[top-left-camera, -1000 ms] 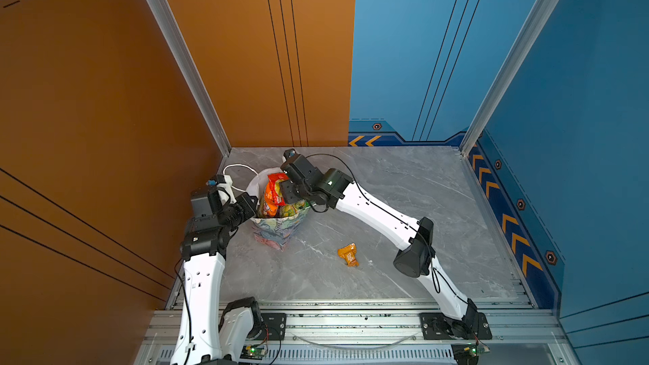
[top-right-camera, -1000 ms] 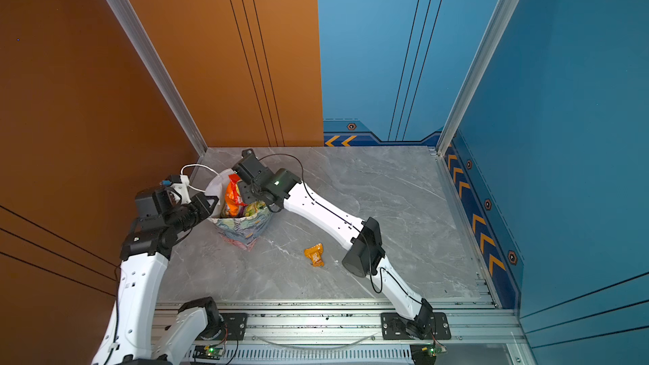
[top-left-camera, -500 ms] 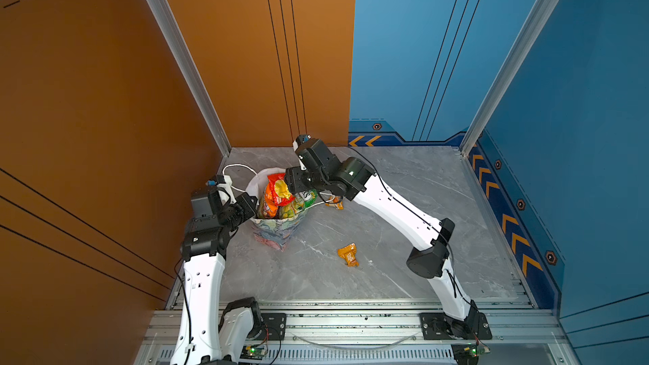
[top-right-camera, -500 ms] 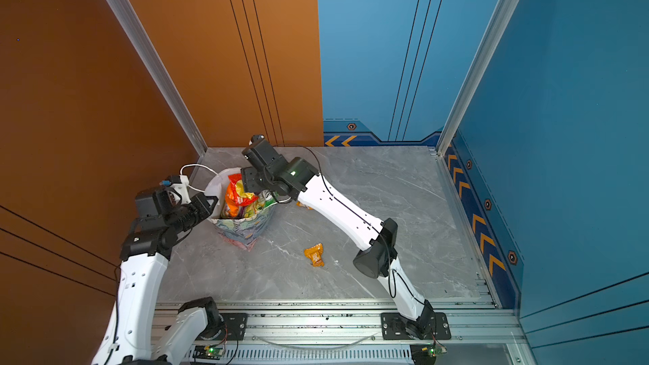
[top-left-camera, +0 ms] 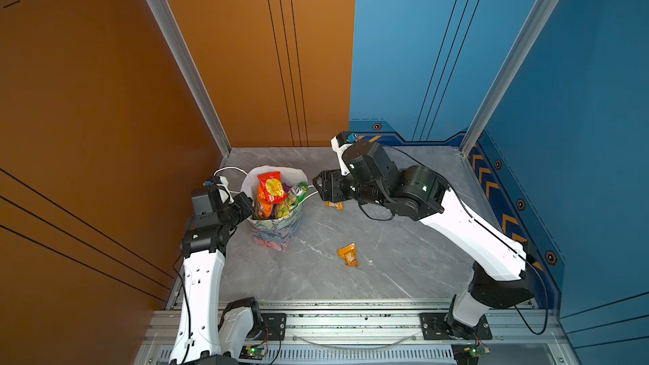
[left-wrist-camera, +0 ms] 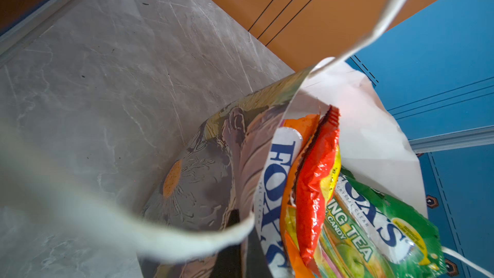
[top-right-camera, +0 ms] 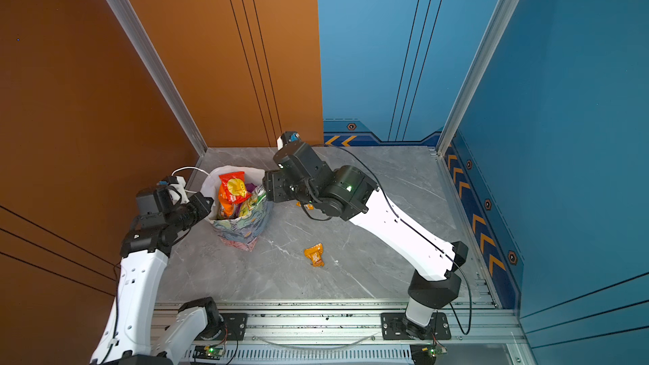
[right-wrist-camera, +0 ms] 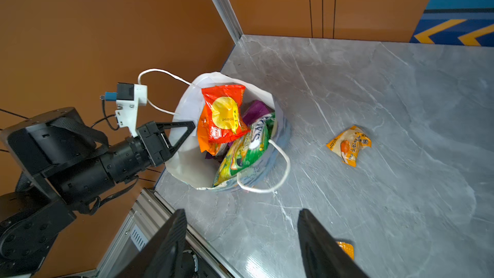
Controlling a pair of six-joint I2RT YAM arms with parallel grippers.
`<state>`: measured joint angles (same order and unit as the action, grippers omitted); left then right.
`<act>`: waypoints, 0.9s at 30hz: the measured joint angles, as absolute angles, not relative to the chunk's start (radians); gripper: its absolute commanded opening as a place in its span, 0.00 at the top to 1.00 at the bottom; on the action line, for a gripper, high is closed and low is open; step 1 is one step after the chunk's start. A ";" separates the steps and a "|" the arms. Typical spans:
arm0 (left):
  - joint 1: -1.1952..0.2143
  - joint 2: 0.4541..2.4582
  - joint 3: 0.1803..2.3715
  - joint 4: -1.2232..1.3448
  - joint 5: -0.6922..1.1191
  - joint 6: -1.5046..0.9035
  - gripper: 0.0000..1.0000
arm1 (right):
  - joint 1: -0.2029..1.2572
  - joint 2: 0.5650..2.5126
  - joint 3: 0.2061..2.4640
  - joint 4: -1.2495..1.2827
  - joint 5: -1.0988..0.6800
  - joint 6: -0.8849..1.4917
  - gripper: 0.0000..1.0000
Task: Place the snacks into the paper bag
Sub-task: Pick up the snack at the center of the table.
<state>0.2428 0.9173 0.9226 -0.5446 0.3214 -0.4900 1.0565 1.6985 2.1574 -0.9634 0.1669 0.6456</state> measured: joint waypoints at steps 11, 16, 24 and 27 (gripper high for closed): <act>0.189 0.980 0.966 -0.557 0.260 -0.494 1.00 | 1.056 1.573 1.966 -0.976 0.281 0.738 0.32; 0.179 0.977 0.967 -0.558 0.246 -0.494 1.00 | 1.057 1.484 1.810 -0.950 0.323 0.770 0.31; 0.178 0.961 0.966 -0.571 0.242 -0.494 1.00 | 1.047 1.258 1.394 -0.923 0.368 0.840 0.31; 0.183 0.961 0.966 -0.572 0.242 -0.494 1.00 | 1.031 1.143 1.282 -0.922 0.379 0.861 0.31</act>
